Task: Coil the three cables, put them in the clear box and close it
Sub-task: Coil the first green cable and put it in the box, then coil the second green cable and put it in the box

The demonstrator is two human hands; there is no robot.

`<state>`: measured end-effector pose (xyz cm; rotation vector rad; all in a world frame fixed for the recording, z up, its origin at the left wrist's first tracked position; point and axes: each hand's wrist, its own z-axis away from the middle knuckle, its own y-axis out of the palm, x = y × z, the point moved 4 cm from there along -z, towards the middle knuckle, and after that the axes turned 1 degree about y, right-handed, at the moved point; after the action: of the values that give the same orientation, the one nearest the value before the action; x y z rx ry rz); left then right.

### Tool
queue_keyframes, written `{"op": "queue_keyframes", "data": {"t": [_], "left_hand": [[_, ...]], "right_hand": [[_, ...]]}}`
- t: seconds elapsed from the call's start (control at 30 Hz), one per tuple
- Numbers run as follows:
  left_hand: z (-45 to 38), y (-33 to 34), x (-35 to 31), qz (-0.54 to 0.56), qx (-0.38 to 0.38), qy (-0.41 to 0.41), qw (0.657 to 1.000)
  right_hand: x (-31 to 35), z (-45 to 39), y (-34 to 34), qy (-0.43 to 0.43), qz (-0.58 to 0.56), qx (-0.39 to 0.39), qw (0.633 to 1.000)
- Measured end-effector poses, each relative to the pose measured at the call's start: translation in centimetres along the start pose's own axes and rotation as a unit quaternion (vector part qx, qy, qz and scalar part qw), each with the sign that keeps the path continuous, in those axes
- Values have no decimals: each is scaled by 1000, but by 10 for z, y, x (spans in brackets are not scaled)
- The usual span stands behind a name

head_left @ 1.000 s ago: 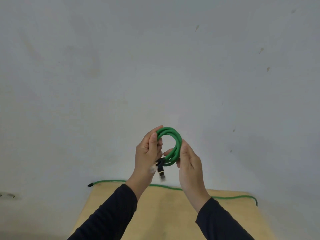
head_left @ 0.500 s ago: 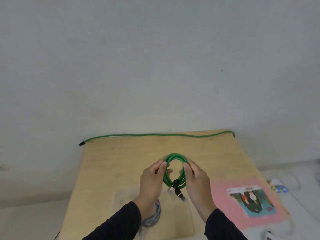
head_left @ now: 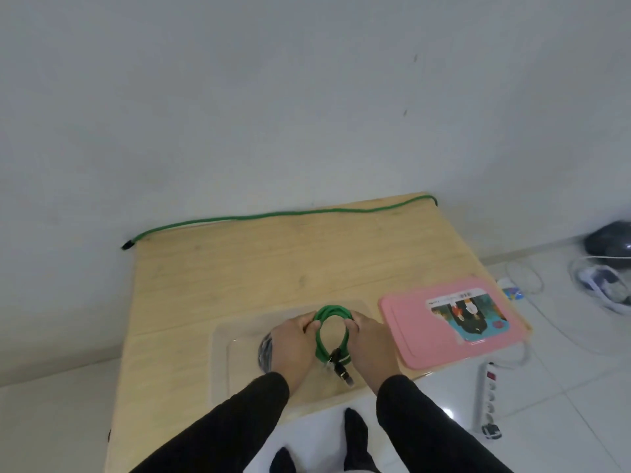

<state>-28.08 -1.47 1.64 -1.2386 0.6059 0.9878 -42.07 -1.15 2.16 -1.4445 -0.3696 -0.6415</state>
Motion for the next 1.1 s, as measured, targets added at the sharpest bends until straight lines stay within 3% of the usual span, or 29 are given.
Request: {"op": "queue_keyframes", "data": {"t": [0.1,0.47,0.57,0.67,0.77,0.9,1.0,1.1], "left_hand": [[-2,6,5,-53,18,17,998],[-10,18,5,-225,58,90,968],[-8,24,1,-350,89,162,918],[-8,20,-8,-416,90,227,876],[-5,1,-24,-450,48,295,842],[-20,-30,-35,-341,-96,336,873],[-43,-54,-46,-344,-171,335,860],[-69,-81,-51,-376,-225,282,853]], "right_hand": [[-2,-4,8,-30,130,11,991],[10,-9,12,-40,267,94,958],[20,0,9,-107,308,36,945],[24,2,6,-217,277,-52,935],[36,-3,-2,-309,242,-74,917],[54,-23,-11,-313,249,-47,916],[74,-43,-17,-321,240,-35,915],[96,-69,-17,-332,242,-15,912]]}}
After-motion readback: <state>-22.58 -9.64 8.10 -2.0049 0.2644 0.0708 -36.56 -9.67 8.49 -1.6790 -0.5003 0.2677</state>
